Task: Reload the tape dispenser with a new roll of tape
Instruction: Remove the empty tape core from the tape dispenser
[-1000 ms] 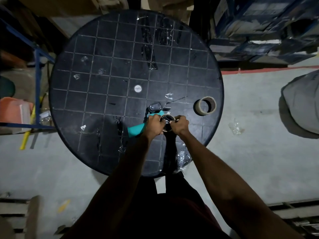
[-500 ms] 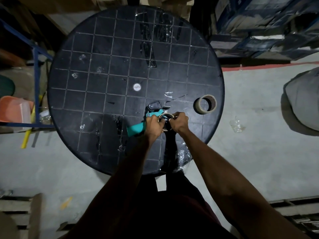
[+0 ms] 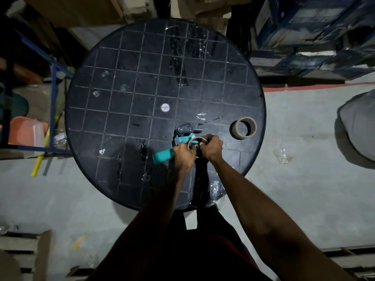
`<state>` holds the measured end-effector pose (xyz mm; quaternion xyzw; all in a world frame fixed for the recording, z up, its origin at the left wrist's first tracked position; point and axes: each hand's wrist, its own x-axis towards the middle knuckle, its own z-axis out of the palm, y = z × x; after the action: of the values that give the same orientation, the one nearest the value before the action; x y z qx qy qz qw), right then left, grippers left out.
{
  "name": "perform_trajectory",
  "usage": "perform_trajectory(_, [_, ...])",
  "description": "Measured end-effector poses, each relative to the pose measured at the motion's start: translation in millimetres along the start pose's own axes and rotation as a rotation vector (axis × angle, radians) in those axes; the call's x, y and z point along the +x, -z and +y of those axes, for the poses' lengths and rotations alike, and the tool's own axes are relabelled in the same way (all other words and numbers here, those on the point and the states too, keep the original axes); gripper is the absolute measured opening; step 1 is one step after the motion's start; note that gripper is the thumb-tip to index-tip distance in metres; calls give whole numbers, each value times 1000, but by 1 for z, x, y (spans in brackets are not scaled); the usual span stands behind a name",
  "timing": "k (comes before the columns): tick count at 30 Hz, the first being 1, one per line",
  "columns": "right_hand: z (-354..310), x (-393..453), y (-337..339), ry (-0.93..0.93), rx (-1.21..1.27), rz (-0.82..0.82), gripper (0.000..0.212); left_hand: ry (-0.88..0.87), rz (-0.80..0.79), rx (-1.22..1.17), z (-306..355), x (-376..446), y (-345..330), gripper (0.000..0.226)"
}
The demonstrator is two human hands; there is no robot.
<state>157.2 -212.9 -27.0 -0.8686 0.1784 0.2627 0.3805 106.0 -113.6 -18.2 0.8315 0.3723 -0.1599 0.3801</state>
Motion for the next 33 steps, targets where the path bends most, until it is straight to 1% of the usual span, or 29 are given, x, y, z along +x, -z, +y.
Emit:
perform_trajectory(3, [3,-6,-4,31,94,10,26,21,-55,63,2,-1,6,34])
perform_trajectory(5, [4,-11,-5,32,121,25,22,-6,-113,125,3,4,12,29])
perform_trajectory(7, [8,-15,-6,3,118,44,23,-75,-170,217,4,10,17,28])
perform_trajectory(10, [14,-16,-7,-50,96,28,28,-227,-208,335,11,15,20,30])
perform_trajectory(12, [15,-13,-7,-74,104,14,29,-265,-242,372,19,14,18,30])
perform_trajectory(14, [13,-10,-6,-104,128,19,26,-261,-258,384,22,14,12,31])
perform_trajectory(20, [6,-4,-6,-174,166,33,21,-116,-138,281,27,16,2,43])
perform_trajectory(22, [6,-1,-6,-180,176,36,18,-87,-112,260,27,17,0,43])
perform_trajectory(28, [8,2,-7,-145,186,56,18,-22,-52,176,28,13,0,34])
perform_trajectory(33, [7,0,-4,-136,190,43,18,-7,-57,156,35,11,7,41])
